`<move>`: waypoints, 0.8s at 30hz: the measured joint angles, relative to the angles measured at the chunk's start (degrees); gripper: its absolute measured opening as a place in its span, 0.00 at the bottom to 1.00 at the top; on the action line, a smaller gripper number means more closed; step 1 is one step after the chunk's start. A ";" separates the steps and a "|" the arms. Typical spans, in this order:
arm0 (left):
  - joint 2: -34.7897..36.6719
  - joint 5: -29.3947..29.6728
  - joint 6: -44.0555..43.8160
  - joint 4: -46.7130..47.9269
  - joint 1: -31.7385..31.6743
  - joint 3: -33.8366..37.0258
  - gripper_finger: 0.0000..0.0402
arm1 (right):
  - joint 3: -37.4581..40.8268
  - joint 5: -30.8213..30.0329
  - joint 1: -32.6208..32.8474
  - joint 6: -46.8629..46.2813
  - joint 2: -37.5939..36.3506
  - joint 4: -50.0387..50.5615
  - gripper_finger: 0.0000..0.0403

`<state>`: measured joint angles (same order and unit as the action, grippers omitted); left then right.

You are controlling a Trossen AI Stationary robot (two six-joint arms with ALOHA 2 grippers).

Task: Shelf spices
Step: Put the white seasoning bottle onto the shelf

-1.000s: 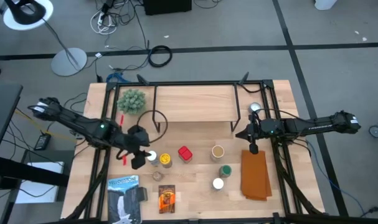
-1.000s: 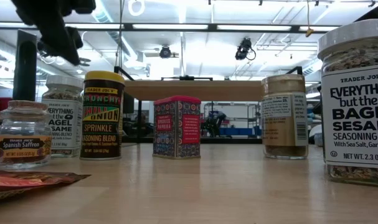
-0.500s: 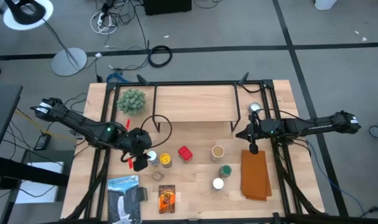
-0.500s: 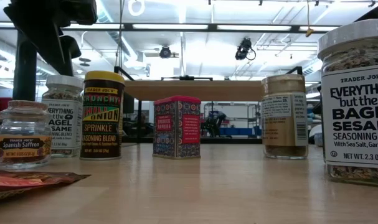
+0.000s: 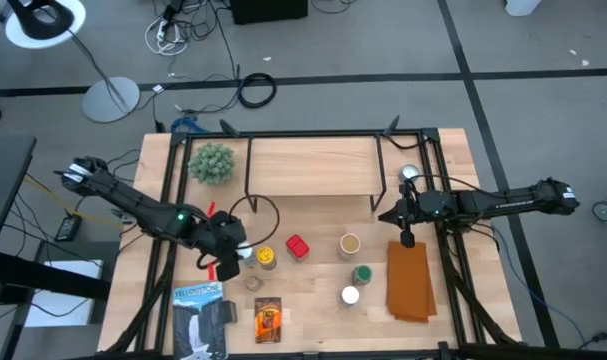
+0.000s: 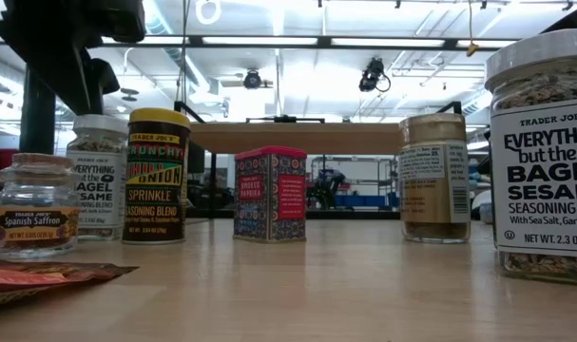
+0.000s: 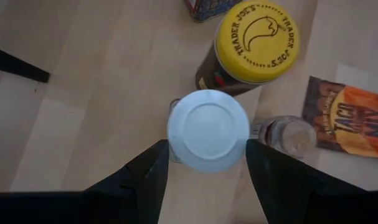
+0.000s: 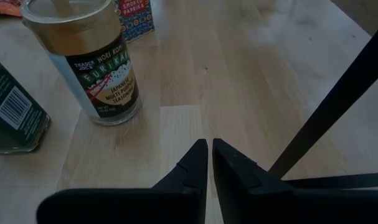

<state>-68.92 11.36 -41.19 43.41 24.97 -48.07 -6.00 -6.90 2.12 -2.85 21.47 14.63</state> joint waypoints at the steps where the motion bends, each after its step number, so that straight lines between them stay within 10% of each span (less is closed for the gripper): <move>1: -0.39 0.03 0.01 0.04 0.02 -0.01 0.54 | 0.00 0.00 -0.01 0.00 -0.02 0.00 0.07; 24: -2.74 1.49 0.41 -0.34 -0.59 0.06 0.54 | 0.00 0.02 0.00 0.00 -0.02 -0.01 0.07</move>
<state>-71.66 12.85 -40.78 43.07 24.38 -48.01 -6.00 -6.87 2.12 -2.85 21.45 14.62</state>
